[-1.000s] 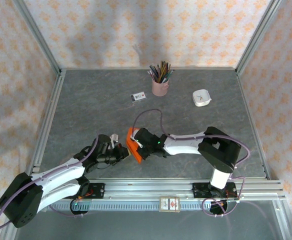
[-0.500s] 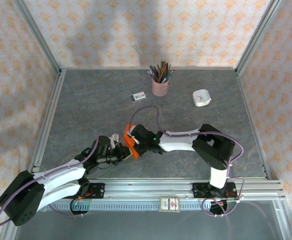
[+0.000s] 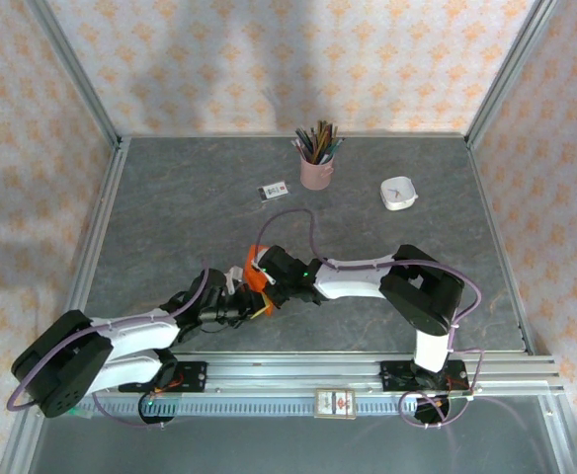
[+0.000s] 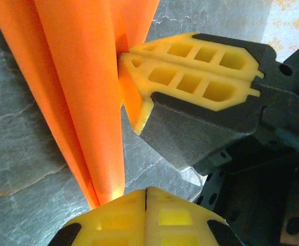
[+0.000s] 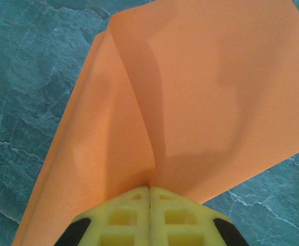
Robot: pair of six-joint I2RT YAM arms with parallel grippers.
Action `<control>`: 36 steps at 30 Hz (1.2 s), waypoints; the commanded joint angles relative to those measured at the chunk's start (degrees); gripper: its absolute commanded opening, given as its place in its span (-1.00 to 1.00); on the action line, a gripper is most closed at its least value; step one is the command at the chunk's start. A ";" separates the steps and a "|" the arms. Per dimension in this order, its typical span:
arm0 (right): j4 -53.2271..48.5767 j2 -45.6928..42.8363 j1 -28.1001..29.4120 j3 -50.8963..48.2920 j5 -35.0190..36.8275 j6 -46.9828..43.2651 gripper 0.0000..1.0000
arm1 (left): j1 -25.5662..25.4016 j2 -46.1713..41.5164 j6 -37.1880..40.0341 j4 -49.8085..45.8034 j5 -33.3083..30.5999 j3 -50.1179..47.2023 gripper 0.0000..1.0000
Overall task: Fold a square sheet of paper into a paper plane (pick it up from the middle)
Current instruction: Perform the third fold on the triangle at the bottom-center of the table.
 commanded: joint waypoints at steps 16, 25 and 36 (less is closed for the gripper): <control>-3.79 2.10 -0.88 -0.81 1.52 0.24 -1.00 | -0.75 7.33 1.87 3.61 0.36 0.17 -1.00; -3.81 2.49 -0.93 -1.09 1.43 0.16 -1.00 | -0.77 9.03 4.07 1.07 -0.50 -0.66 -1.00; -4.05 2.49 -0.90 -1.42 1.74 0.20 -1.00 | -0.78 4.72 4.79 -2.46 0.26 0.93 -0.98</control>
